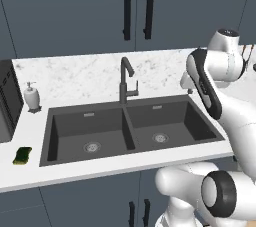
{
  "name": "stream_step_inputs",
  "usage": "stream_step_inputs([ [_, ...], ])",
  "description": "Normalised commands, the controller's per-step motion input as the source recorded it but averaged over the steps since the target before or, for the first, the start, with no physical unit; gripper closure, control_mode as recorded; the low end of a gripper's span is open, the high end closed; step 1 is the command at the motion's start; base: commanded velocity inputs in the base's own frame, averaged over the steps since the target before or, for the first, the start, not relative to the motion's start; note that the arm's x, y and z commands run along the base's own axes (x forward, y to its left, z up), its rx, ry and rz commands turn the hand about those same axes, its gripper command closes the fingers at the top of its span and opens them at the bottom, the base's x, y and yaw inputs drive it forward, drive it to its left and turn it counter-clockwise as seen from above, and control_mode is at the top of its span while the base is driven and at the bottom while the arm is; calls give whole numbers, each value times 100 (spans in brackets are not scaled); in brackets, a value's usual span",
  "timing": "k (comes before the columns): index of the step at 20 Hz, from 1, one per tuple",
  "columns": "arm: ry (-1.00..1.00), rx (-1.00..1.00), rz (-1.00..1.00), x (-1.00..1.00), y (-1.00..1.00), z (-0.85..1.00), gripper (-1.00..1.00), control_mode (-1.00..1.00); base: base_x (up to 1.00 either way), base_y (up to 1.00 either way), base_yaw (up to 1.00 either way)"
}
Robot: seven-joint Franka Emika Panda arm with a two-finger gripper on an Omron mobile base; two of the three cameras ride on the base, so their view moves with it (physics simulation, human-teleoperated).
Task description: Pick the pan and sponge and place them into the sink. Then turn on the water.
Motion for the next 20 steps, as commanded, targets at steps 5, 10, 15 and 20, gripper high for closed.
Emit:
stream_step_inputs([
  [5, 4, 0, -23, -12, -100, -31, -100, -100, 0, 0, 0],
  [10, 4, 0, -5, 51, -100, -37, -100, -100, 0, 0, 0],
  [15, 11, 1, -2, 65, -100, -45, -100, -100, 0, 0, 0],
  [20, 15, 0, -5, 54, -100, -46, -100, -100, 0, 0, 0],
])
